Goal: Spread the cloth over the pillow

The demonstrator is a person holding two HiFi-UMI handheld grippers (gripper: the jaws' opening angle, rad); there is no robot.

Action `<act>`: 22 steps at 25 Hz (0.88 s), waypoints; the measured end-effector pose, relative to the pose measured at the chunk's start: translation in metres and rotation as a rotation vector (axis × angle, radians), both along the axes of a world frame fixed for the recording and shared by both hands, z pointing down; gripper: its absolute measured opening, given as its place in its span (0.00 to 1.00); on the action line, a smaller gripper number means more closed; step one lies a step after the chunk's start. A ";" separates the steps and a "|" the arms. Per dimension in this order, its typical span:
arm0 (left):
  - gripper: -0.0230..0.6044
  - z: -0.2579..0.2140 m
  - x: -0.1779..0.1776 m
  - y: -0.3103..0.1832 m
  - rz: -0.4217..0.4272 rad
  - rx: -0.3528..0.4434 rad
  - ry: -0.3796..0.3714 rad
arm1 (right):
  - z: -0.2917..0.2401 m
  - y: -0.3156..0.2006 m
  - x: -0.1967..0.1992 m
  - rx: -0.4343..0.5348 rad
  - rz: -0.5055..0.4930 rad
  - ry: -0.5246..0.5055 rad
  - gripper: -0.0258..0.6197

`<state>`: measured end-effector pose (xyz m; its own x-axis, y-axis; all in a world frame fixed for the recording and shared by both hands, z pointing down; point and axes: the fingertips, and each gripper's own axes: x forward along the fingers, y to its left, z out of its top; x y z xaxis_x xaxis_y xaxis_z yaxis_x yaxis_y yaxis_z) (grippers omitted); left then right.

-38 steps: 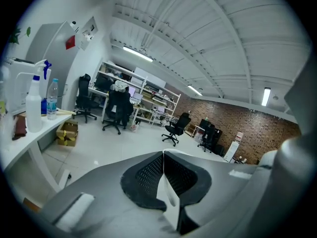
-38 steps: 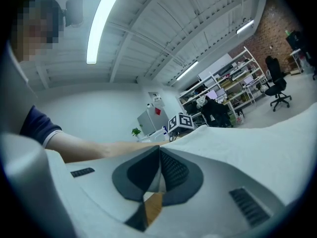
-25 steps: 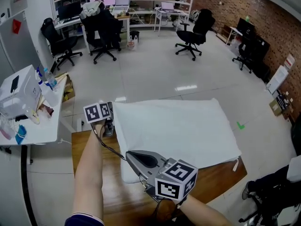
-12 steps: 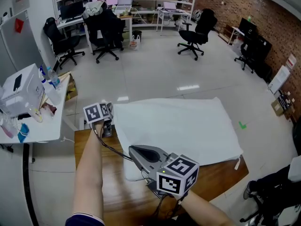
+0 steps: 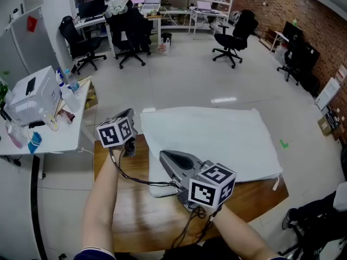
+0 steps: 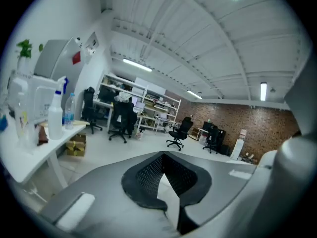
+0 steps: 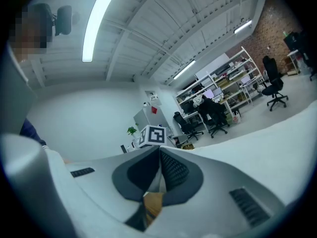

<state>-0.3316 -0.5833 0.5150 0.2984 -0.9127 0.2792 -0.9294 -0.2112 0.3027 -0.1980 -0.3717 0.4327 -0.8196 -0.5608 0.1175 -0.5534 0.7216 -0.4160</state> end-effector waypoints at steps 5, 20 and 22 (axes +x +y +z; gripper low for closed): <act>0.05 -0.036 0.003 0.062 -0.040 0.055 -0.134 | -0.005 -0.002 0.003 0.032 0.000 0.030 0.07; 0.05 -0.127 0.032 0.259 -0.145 0.119 -0.226 | 0.008 -0.002 -0.017 0.058 -0.040 0.107 0.07; 0.05 -0.142 0.027 0.273 -0.150 0.135 -0.231 | 0.009 0.000 -0.020 0.069 -0.041 0.129 0.07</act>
